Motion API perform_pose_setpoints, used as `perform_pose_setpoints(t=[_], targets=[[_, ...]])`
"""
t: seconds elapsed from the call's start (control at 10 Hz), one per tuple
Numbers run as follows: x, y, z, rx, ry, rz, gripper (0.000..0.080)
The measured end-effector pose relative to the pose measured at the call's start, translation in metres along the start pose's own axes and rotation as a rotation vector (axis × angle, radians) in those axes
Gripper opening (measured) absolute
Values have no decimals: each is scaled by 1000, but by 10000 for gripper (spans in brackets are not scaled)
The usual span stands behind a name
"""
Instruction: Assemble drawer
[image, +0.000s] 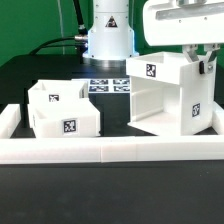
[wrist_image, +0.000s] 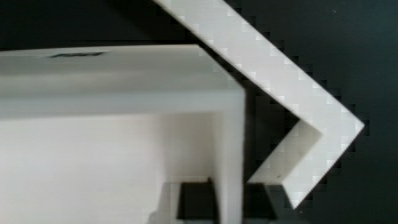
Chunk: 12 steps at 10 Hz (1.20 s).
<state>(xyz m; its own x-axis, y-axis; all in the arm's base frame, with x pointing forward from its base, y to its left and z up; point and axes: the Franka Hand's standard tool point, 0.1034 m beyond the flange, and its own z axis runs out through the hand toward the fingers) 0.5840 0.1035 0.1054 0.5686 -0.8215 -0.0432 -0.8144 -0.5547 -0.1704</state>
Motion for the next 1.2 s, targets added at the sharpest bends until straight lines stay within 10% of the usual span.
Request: perform_pose_setpoints(t=[1.2], targets=[[40,-40,10,21,-75,450,38]])
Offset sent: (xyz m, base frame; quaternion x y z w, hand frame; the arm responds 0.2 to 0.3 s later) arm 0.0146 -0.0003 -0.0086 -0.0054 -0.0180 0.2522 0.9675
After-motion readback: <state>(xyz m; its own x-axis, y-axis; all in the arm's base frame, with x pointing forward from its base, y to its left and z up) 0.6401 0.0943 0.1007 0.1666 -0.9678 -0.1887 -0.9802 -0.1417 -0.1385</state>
